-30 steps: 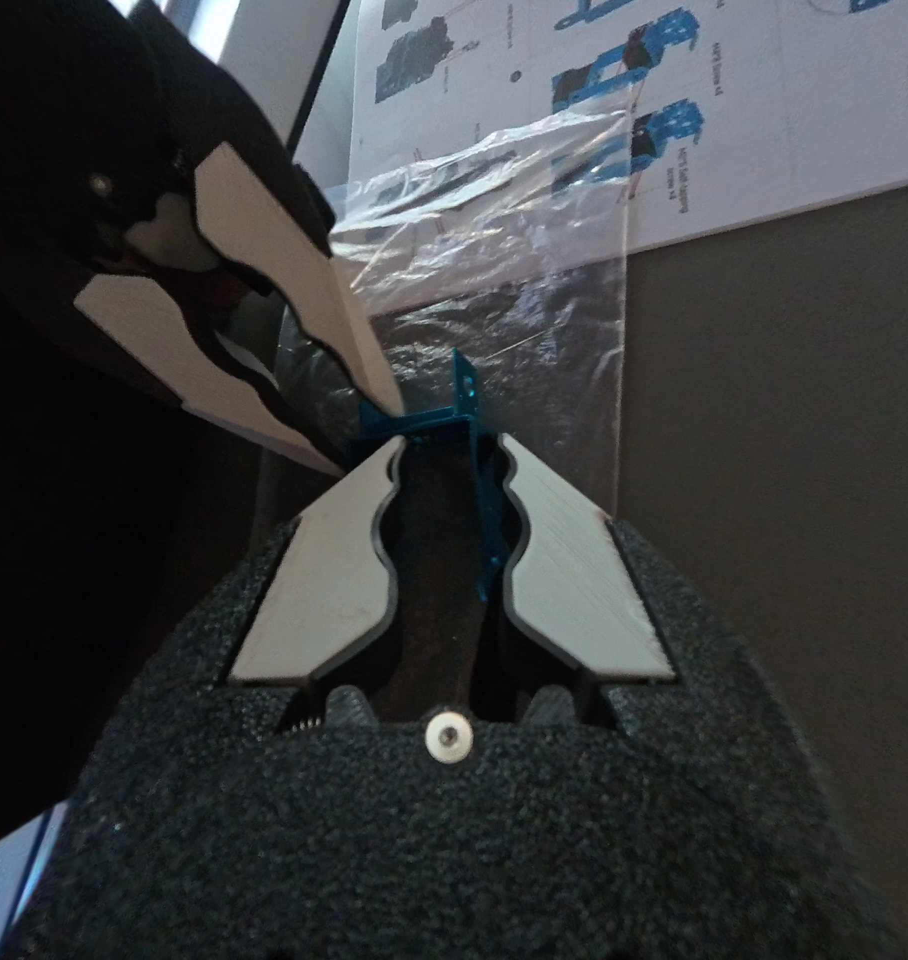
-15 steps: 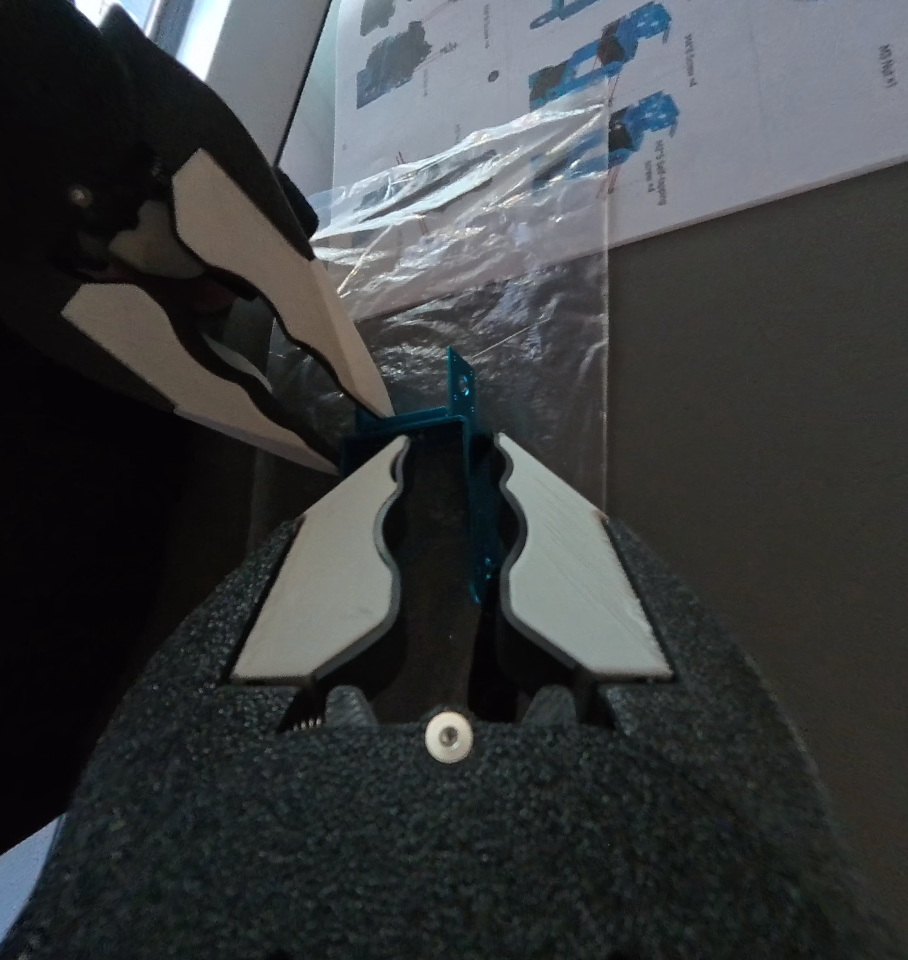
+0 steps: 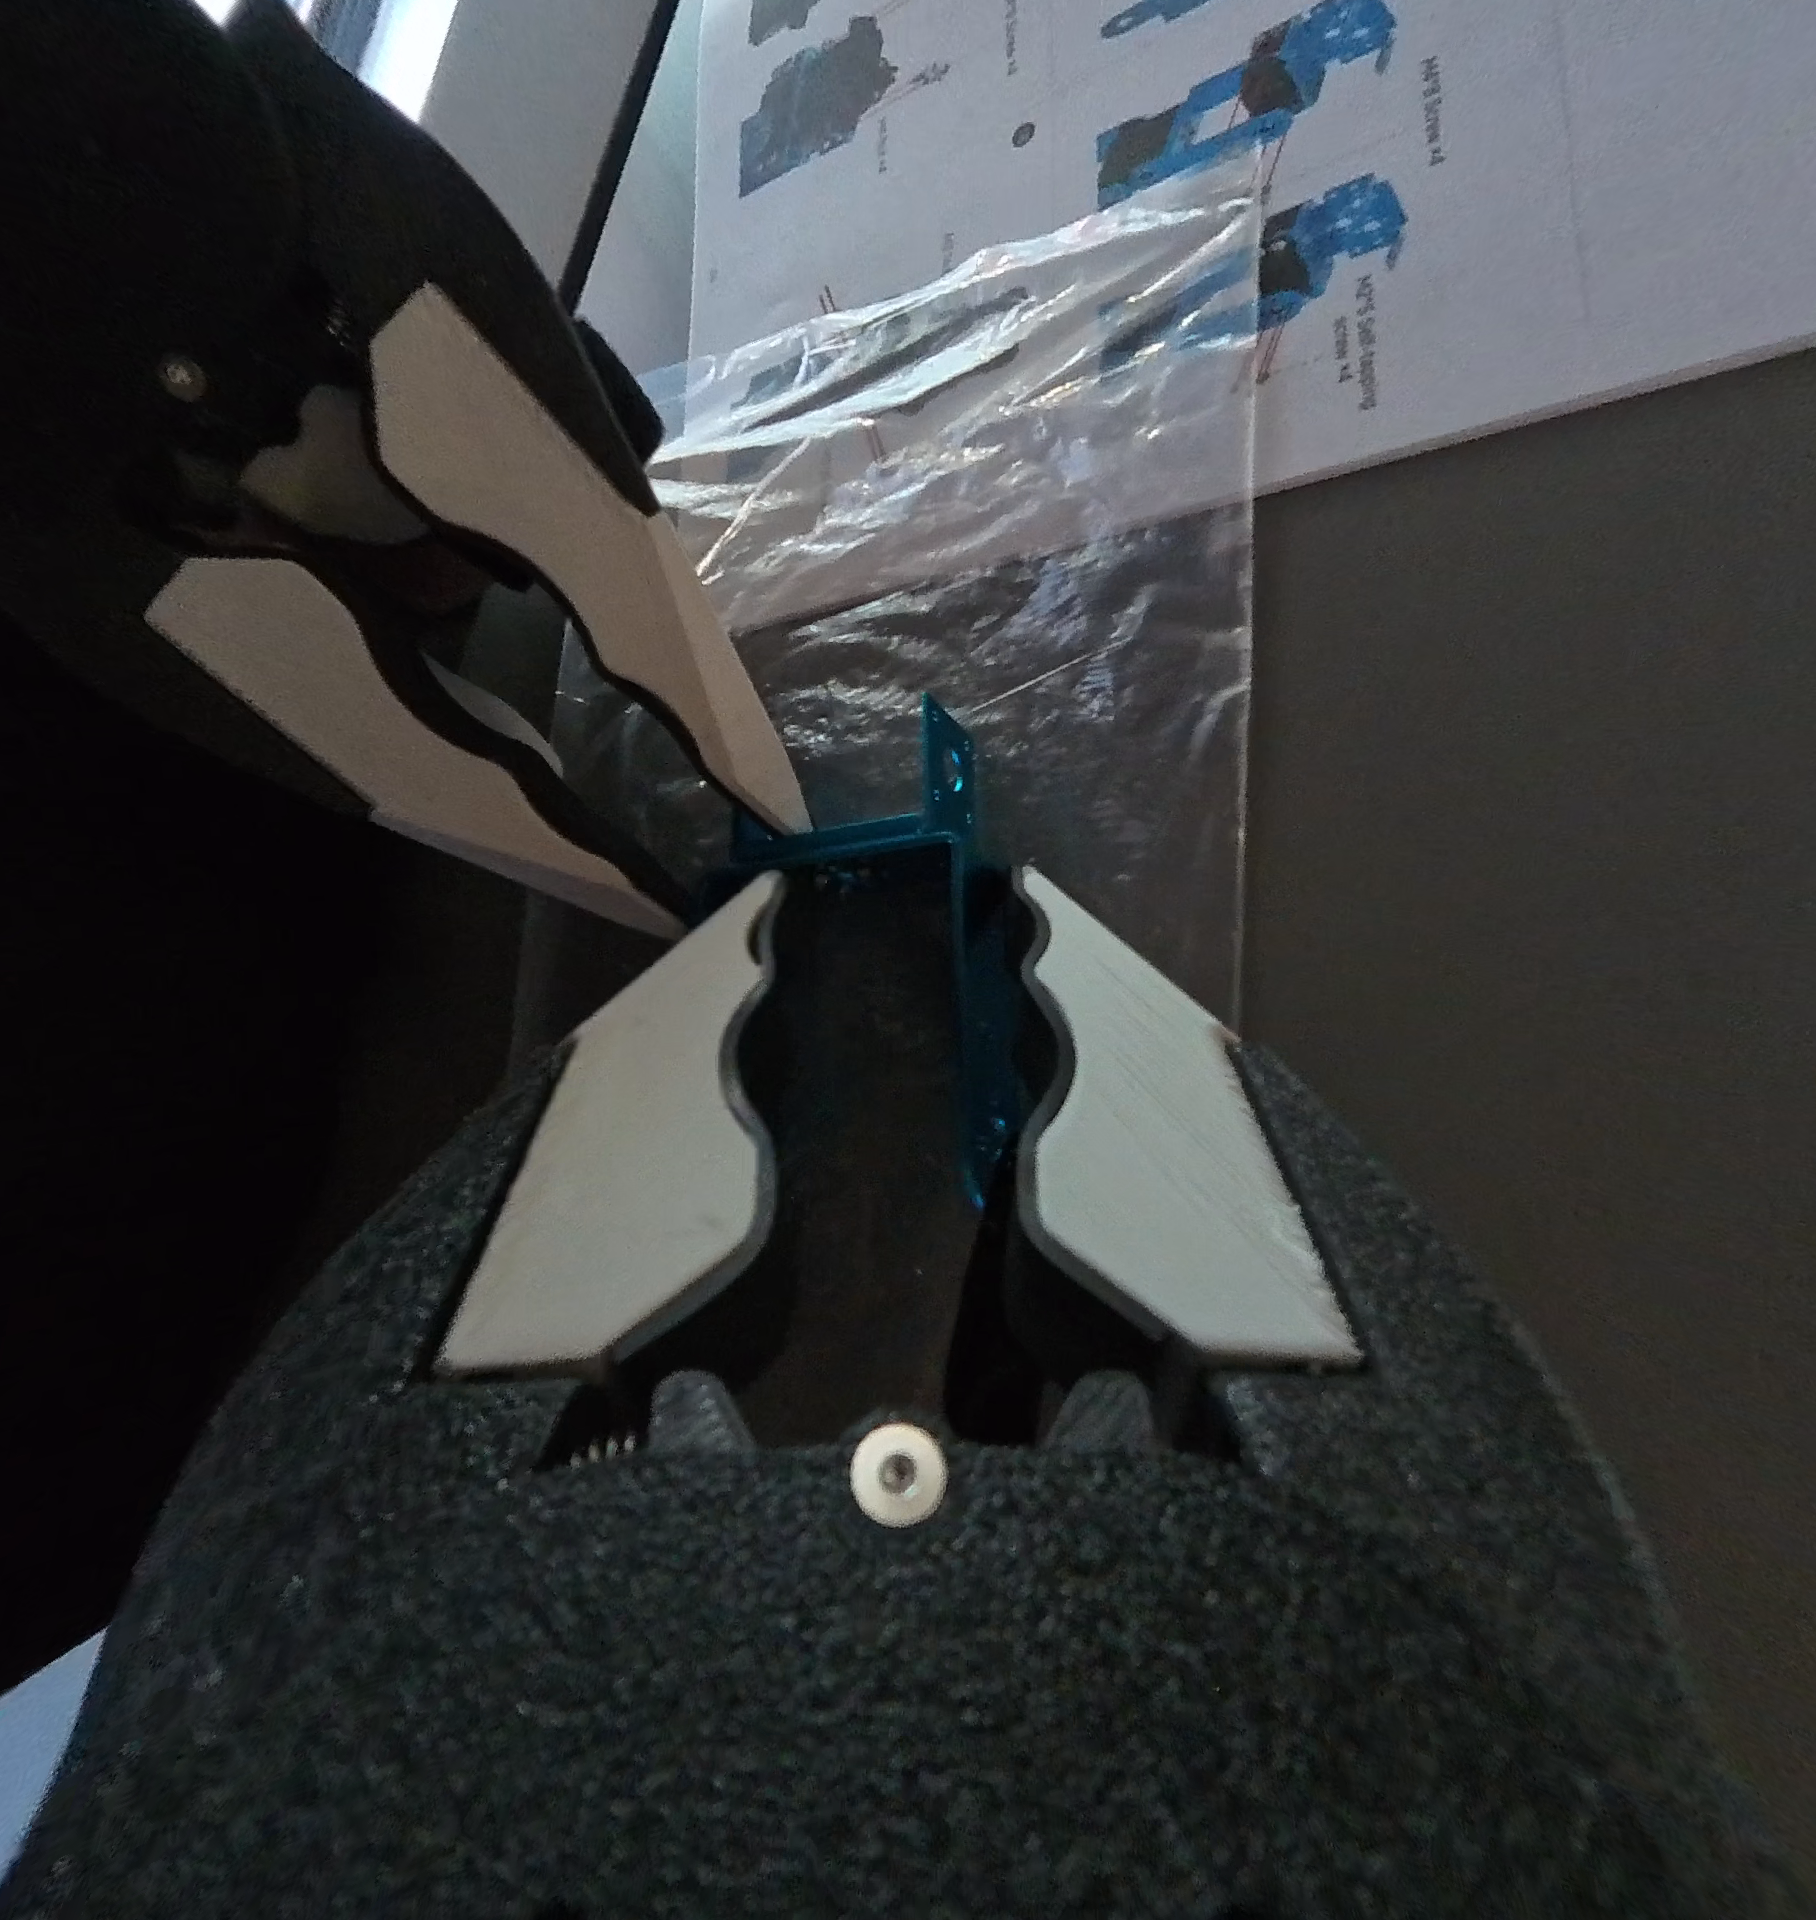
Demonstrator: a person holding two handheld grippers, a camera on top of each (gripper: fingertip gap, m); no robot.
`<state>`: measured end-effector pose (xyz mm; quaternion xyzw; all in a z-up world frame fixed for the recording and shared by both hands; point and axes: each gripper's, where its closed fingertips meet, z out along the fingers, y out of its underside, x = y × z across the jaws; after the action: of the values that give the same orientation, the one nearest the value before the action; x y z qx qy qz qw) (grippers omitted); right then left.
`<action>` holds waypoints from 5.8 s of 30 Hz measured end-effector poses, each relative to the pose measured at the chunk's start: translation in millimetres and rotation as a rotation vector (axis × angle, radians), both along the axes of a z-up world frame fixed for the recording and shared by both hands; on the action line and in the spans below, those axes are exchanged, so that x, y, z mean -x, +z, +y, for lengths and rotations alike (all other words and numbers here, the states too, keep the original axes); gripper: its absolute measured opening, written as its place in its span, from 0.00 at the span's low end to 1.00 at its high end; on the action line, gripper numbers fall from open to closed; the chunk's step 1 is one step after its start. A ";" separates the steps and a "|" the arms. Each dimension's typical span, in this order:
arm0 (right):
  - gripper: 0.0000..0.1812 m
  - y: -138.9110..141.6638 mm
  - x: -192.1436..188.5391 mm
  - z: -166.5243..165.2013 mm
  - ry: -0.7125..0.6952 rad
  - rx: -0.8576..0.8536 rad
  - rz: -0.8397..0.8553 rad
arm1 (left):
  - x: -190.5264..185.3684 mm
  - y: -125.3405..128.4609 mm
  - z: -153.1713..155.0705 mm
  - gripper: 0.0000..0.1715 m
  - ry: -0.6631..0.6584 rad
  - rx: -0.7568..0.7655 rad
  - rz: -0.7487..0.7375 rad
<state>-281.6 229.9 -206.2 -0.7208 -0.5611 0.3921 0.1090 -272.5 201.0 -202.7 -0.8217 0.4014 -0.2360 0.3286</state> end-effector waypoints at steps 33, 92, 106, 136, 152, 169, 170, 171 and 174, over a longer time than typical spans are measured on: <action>0.23 0.0 -2.3 1.4 -0.004 0.007 0.007 | -1.1 -0.5 -0.1 0.12 -0.005 0.003 -0.007; 0.19 4.1 -5.1 4.3 -0.033 0.111 0.026 | -3.2 -1.1 -0.3 0.11 -0.017 -0.006 0.007; 0.11 -1.0 -7.4 7.6 -0.061 0.221 0.021 | -5.3 -1.3 -3.7 0.12 -0.034 0.000 0.007; 0.13 -0.8 -8.4 3.2 -0.028 0.109 -0.019 | -5.8 -1.5 -5.9 0.11 -0.042 0.014 -0.002; 0.15 -0.9 -7.1 4.1 -0.030 0.094 -0.033 | -5.1 -1.6 -4.6 0.12 -0.040 0.011 -0.001; 0.16 -1.4 -7.3 3.3 0.015 0.075 -0.080 | -5.2 -1.7 -4.5 0.12 -0.052 0.004 0.025; 0.15 -1.1 -7.2 3.4 0.009 0.078 -0.081 | -5.0 -1.8 -4.6 0.12 -0.051 0.007 0.021; 0.15 -0.6 -7.2 3.6 -0.001 0.104 -0.079 | -4.8 -1.7 -4.7 0.12 -0.051 0.010 0.018; 0.07 -3.3 -7.9 7.4 -0.023 0.164 -0.065 | -4.7 -1.8 -5.8 0.12 -0.058 0.016 0.010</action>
<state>-273.7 237.3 -209.5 -0.7462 -0.5219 0.4118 0.0360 -267.8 195.2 -204.4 -0.8134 0.4249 -0.2445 0.3130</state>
